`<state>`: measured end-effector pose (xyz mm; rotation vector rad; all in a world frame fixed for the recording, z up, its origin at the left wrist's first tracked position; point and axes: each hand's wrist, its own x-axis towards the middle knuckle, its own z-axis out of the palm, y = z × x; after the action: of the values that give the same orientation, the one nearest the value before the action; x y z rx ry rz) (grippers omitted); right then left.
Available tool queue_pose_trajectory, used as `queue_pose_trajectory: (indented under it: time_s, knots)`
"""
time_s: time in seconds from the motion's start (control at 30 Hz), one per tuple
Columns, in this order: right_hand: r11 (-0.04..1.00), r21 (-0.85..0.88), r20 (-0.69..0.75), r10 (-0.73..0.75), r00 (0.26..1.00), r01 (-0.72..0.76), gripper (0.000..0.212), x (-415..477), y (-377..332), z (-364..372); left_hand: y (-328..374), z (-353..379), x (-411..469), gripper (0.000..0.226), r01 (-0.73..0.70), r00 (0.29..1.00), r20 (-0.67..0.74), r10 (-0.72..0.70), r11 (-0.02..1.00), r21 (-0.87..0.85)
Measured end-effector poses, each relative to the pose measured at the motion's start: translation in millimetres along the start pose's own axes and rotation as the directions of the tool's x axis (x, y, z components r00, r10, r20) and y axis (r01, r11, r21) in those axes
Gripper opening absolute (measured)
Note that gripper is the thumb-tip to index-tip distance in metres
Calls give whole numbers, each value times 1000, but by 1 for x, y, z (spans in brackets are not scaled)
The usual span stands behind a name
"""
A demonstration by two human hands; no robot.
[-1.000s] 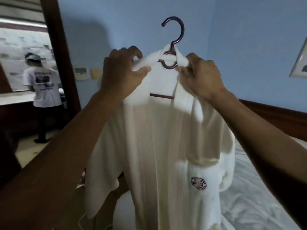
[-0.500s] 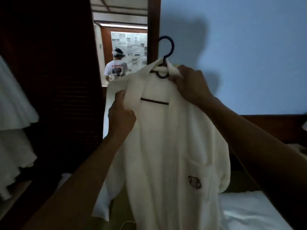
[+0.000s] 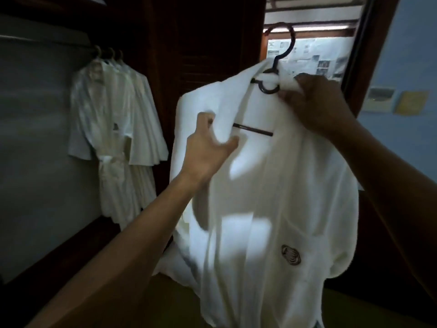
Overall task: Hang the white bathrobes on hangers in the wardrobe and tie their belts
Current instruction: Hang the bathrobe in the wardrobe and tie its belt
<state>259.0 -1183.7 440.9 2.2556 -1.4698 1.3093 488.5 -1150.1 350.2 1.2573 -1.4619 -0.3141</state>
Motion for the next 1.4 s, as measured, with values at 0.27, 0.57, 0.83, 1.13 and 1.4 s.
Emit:
queue_pose_trajectory:
  time_s: [0.27, 0.57, 0.83, 1.13, 1.4]
  knots:
    - [993, 100, 59, -72, 996, 66, 41, 88, -19, 101, -113, -25, 68, 33, 164, 978, -167, -126, 957, 239]
    - [932, 351, 221, -172, 960, 86, 22, 187, -26, 212, -179, -55, 133, 23, 315, 907, -340, -251, 938, 148]
    - [858, 470, 215, -340, 915, 208, 30, 240, -70, 330, -167, -54, 203, 30, 110, 901, -434, 12, 961, 255]
    - [843, 523, 280, -312, 908, 129, 33, 292, -118, 443, -272, -121, 261, 7, 232, 916, -352, -192, 970, 76]
    - [842, 537, 342, -273, 899, 52, 27, 359, -195, 544, -352, -229, 331, 9, 202, 885, -465, 5, 897, 394]
